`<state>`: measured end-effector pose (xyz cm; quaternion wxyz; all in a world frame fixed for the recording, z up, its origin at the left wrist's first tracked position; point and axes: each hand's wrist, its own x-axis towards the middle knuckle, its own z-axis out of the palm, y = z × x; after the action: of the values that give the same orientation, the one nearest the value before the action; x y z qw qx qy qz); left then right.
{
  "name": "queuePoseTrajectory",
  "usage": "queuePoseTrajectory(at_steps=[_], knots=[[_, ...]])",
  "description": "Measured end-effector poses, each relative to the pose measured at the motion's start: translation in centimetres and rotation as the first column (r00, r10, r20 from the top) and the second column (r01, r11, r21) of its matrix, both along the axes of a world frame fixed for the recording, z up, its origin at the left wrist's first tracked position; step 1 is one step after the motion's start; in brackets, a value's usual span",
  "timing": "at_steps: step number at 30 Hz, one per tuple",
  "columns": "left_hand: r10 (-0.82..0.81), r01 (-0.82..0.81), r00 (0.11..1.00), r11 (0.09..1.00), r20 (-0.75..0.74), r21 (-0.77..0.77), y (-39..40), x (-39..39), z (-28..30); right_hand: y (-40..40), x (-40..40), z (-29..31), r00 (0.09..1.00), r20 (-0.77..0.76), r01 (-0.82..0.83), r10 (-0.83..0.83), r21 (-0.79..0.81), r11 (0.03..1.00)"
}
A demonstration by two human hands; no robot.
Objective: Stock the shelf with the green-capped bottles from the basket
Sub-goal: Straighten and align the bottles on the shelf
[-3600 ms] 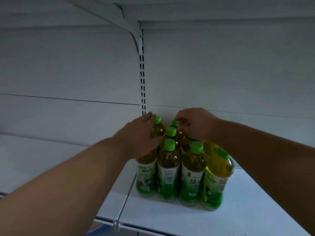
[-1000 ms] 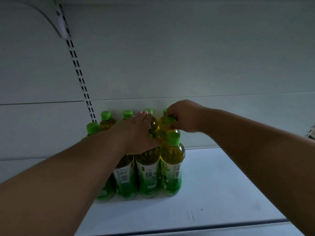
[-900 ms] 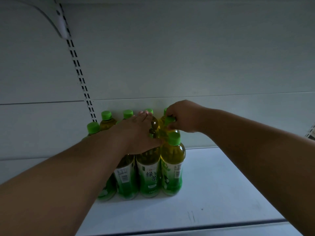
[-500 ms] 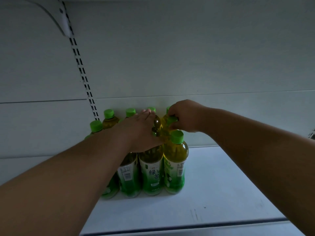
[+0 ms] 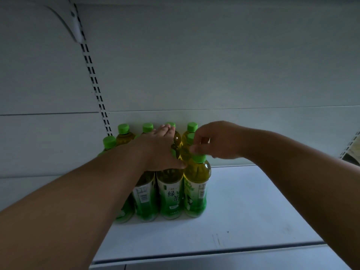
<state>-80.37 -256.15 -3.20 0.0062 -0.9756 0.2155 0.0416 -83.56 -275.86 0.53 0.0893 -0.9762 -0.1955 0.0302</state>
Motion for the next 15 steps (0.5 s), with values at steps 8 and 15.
queuePoseTrajectory(at_steps=[8, 15], knots=[[0.023, -0.023, 1.0, 1.0, 0.007, 0.003, -0.2, -0.2, -0.1, 0.0, -0.4, -1.5, 0.996, 0.05, -0.069, 0.075, -0.128, 0.989], [0.028, -0.028, 1.0, 1.0, 0.01, -0.006, -0.2, -0.1, -0.2, 0.4, -0.2, -2.0, 0.997, 0.065, -0.027, 0.034, -0.109, 0.994]])
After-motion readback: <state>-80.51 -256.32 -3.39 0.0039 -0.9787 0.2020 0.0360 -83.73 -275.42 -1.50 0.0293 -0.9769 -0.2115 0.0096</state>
